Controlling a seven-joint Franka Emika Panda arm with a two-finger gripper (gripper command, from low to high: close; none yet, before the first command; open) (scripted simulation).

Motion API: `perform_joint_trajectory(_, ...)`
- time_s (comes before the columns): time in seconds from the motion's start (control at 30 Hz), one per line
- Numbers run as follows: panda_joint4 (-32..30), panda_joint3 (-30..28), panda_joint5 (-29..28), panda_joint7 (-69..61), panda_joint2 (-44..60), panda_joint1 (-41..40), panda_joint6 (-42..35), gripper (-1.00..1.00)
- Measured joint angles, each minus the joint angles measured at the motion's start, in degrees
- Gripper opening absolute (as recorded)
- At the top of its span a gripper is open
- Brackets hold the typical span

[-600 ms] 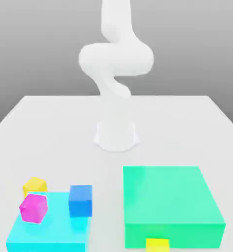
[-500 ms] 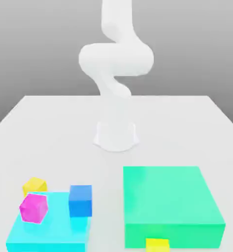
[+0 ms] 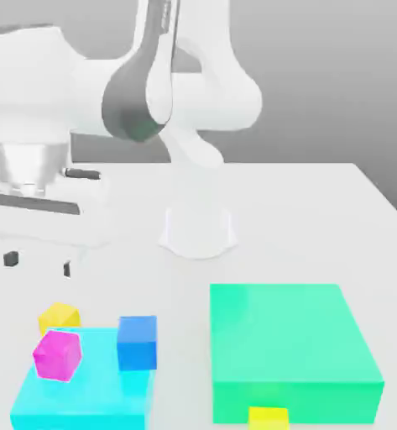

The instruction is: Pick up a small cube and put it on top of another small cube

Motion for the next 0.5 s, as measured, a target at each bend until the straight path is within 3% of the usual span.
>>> perform_joint_trajectory(0.13,-3.1,0.2,4.3,-5.2,8.6,-3.8,5.3,0.00)
perform_joint_trajectory(0.3,-1.3,10.1,14.4,-13.1,19.0,-11.6,13.0,0.00)
perform_joint_trajectory(0.33,-0.9,12.3,15.7,-14.1,20.7,-13.5,14.4,-1.00)
perform_joint_trajectory(0.5,-0.9,12.3,15.6,-14.0,20.7,-13.5,14.4,-1.00)
